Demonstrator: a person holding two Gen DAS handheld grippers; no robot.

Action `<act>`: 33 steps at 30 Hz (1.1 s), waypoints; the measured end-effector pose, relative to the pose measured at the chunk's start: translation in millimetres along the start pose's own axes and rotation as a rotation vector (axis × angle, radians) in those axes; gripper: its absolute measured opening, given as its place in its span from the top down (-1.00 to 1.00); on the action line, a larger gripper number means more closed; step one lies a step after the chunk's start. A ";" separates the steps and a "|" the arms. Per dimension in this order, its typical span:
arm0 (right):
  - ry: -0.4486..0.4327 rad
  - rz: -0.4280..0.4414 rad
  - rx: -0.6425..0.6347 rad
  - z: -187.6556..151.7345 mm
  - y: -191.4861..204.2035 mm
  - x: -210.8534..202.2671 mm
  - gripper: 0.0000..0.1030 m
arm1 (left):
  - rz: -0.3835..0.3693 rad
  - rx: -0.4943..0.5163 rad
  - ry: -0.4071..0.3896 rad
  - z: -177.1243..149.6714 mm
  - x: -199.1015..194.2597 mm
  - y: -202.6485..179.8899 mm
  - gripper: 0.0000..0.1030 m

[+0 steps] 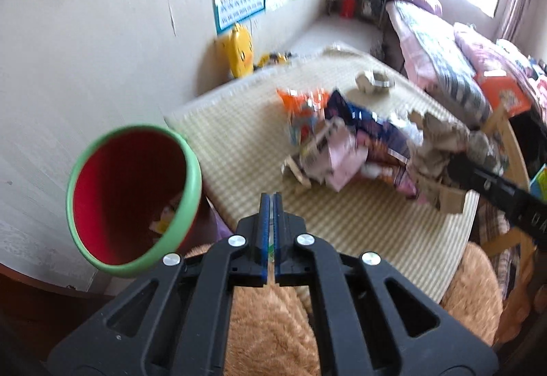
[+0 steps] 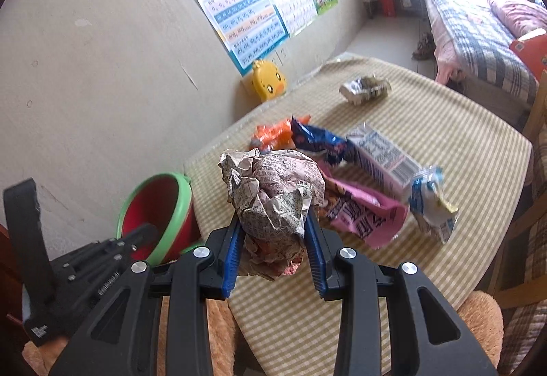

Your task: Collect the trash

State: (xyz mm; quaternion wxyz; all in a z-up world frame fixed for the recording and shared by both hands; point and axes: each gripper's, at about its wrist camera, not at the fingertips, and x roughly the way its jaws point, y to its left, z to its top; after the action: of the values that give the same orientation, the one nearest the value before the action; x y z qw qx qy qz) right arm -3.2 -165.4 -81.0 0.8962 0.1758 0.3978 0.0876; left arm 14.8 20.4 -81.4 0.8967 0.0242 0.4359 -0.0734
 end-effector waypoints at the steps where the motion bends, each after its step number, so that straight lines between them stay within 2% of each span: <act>1: -0.008 -0.002 -0.002 2.0 0.9 -1.9 0.36 | 0.003 0.000 -0.013 2.4 -2.7 -1.0 0.97; 9: -0.073 -0.008 -0.022 14.0 10.2 -16.8 0.35 | 0.026 -0.033 -0.124 20.3 -25.8 2.4 0.98; 15: -0.103 -0.006 -0.055 18.2 20.8 -23.5 0.35 | 0.039 -0.060 -0.166 25.1 -37.6 7.7 0.97; 20: -0.109 -0.012 -0.073 19.3 24.2 -22.8 0.35 | 0.041 -0.072 -0.162 25.9 -35.3 13.8 0.97; 23: -0.106 -0.026 -0.064 19.8 19.7 -22.1 0.35 | 0.030 -0.080 -0.127 21.6 -23.5 17.5 0.97; 26: -0.104 -0.035 -0.045 18.9 13.2 -22.8 0.35 | -0.011 -0.117 -0.078 16.2 -11.1 24.5 0.99; 33: -0.090 -0.032 -0.047 18.8 11.2 -19.0 0.35 | -0.009 -0.128 -0.123 20.0 -19.7 28.8 0.99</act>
State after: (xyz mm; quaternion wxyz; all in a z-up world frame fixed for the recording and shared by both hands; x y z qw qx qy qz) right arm -2.1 -165.4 -52.0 0.9185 0.1519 0.3575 0.0745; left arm 22.8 48.9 -54.2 0.9211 -0.0398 0.3841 -0.0507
